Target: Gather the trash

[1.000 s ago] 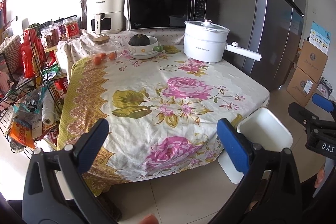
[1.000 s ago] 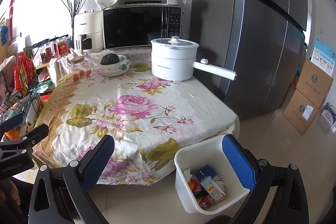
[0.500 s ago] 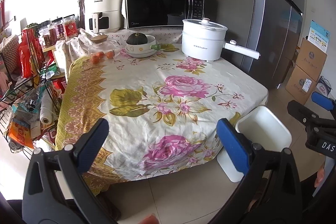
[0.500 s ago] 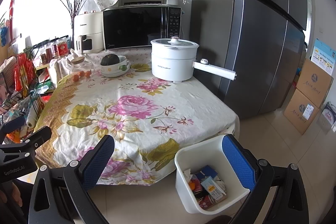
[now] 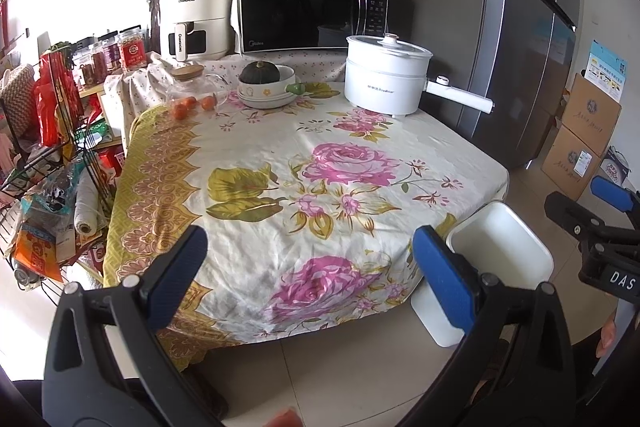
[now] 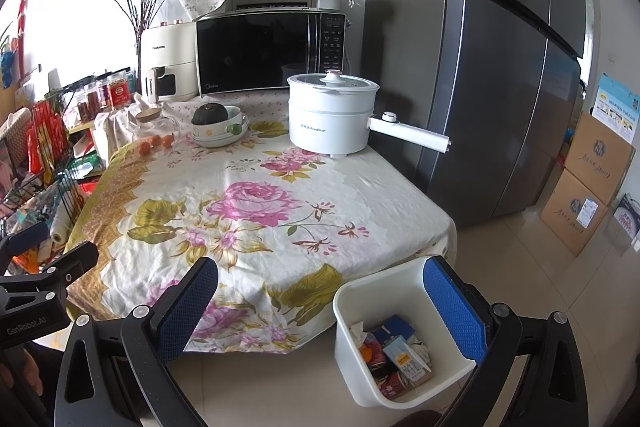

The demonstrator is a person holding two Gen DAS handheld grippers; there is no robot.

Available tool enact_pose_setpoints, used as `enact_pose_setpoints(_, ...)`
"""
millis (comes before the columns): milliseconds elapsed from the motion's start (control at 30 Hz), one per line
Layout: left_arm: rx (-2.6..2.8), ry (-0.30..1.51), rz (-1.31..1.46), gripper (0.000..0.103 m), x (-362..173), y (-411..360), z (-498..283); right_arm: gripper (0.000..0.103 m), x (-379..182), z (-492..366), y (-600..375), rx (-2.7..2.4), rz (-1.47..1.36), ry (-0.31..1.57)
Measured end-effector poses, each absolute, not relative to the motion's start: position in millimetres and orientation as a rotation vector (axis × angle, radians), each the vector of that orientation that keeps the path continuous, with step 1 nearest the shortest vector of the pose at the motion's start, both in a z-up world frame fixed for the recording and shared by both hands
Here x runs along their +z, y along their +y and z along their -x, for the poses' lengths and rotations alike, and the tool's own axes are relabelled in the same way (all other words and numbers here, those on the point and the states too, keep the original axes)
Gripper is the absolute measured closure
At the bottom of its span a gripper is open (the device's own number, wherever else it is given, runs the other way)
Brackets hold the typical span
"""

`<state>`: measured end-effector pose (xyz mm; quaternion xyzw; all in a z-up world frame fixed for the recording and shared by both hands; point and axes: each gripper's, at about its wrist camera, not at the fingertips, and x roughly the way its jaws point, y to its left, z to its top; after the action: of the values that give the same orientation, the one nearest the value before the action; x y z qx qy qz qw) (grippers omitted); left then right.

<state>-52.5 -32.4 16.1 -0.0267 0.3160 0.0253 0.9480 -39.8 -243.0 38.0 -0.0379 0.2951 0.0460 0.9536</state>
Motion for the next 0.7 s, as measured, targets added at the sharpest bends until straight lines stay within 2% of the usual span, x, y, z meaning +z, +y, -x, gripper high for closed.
enact_pose_setpoints(700, 0.008, 0.647, 0.057, 0.001, 16.2, -33.0, 52.9, 0.0, 37.7, 39.8, -243.5, 0.093, 0.078, 0.597)
